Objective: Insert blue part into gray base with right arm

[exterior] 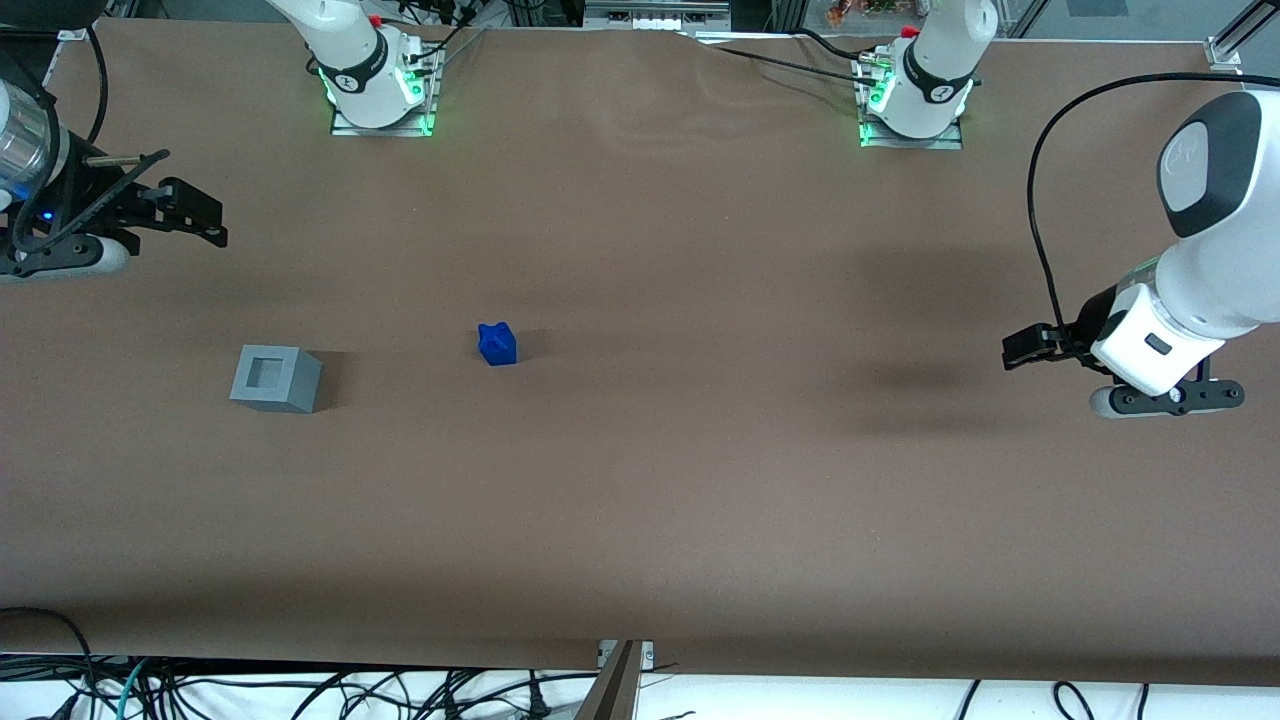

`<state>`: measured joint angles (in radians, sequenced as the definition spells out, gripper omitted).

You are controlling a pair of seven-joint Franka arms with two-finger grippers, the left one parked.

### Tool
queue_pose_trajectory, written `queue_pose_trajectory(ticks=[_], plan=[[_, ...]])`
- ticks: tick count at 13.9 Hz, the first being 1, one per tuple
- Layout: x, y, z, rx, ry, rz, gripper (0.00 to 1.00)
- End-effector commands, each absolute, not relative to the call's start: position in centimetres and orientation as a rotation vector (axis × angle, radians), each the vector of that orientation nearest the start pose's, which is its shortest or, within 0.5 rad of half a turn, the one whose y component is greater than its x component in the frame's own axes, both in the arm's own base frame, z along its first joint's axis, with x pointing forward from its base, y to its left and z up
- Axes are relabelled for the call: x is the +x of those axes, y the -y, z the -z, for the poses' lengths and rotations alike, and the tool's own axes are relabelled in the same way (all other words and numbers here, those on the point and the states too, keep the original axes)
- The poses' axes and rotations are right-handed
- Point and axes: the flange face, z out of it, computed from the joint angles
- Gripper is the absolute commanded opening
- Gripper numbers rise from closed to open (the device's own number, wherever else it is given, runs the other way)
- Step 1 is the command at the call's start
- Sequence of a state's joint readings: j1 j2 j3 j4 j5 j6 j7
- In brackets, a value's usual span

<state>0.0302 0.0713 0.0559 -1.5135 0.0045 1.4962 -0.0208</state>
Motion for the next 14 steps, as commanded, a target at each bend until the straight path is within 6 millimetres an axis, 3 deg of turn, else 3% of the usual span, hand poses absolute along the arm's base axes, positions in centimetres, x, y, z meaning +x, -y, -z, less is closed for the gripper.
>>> queue_pose_trajectory(ticks=[1, 14], plan=[[56.5, -4.5, -60.7, -3.128, 0.192, -0.151, 0.99], [56.4, -4.8, -59.7, -3.122, 0.195, -0.192, 0.99]])
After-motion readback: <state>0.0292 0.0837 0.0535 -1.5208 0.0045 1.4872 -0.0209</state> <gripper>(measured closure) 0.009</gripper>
